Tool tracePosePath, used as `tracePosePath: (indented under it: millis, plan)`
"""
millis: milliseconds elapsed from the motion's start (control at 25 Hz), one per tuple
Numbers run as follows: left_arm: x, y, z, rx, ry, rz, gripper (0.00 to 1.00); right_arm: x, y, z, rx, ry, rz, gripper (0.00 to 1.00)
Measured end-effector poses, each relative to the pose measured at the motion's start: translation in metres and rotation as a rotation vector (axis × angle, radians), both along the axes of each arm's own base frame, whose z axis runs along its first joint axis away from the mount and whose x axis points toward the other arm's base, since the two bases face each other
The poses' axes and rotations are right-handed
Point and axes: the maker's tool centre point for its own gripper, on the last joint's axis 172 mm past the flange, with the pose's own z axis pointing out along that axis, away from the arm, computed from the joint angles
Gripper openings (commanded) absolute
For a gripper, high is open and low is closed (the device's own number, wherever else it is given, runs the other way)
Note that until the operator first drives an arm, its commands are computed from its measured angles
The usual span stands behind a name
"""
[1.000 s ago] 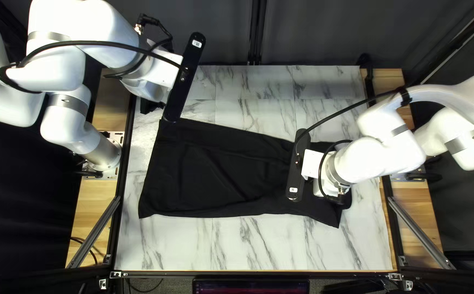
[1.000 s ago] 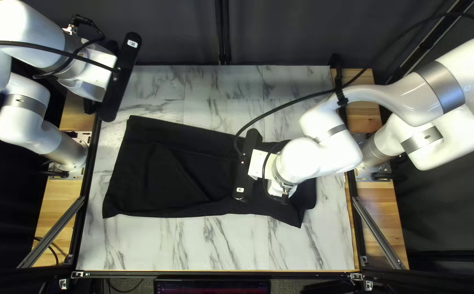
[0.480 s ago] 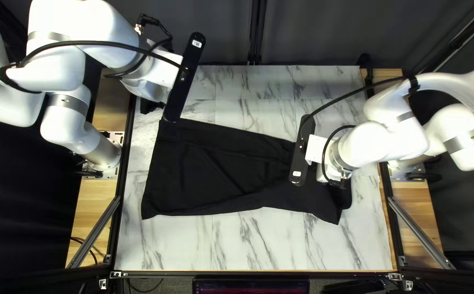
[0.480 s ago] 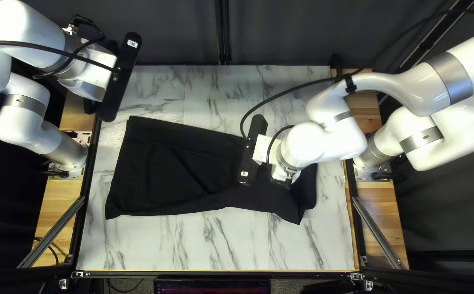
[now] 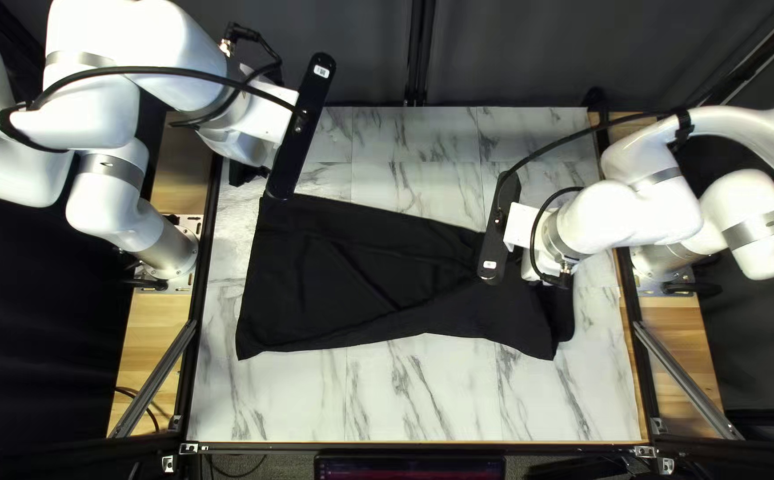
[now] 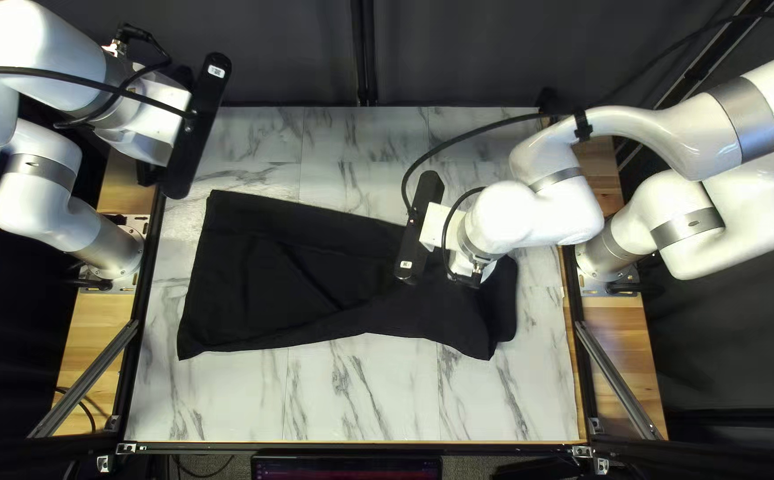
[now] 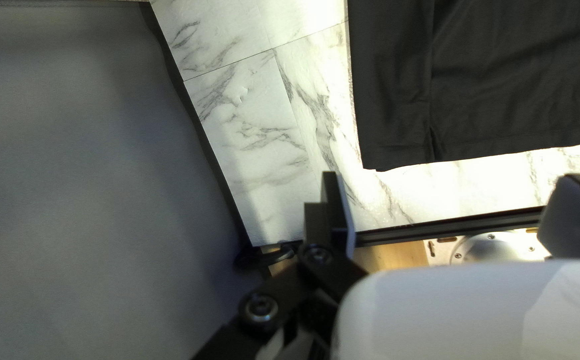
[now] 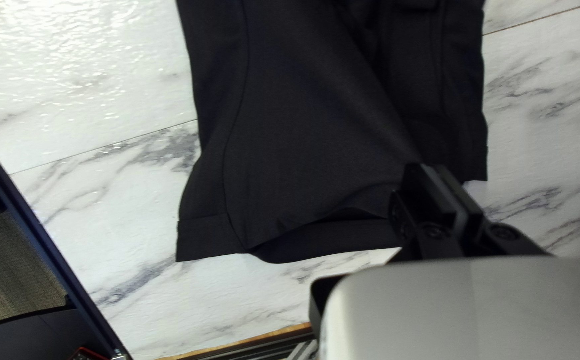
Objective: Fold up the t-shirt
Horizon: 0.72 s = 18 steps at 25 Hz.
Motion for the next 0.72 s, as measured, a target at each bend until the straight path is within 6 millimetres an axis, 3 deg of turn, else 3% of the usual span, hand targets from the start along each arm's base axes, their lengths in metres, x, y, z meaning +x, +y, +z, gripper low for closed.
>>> tracePosePath:
  millis: [520, 560, 600, 640, 720]
  plan:
    - [0.000, 0.000, 0.000, 0.000, 0.000, 0.000, 1.00, 0.001, 0.014, -0.048, 0.040, 0.004, 0.022, 0.00]
    - [0.000, 0.000, 0.000, 0.000, 0.000, 0.000, 1.00, 0.002, 0.015, -0.053, 0.041, 0.004, 0.027, 0.39]
    - [0.000, 0.000, 0.000, 0.000, 0.000, 0.000, 1.00, 0.002, 0.017, -0.058, 0.044, 0.004, 0.033, 0.89]
    - [0.000, 0.000, 0.000, 0.000, 0.000, 0.000, 1.00, 0.002, 0.018, -0.063, 0.047, 0.005, 0.040, 1.00]
    - [0.000, 0.000, 0.000, 0.000, 0.000, 0.000, 1.00, 0.000, 0.021, -0.067, 0.052, 0.005, 0.051, 1.00]
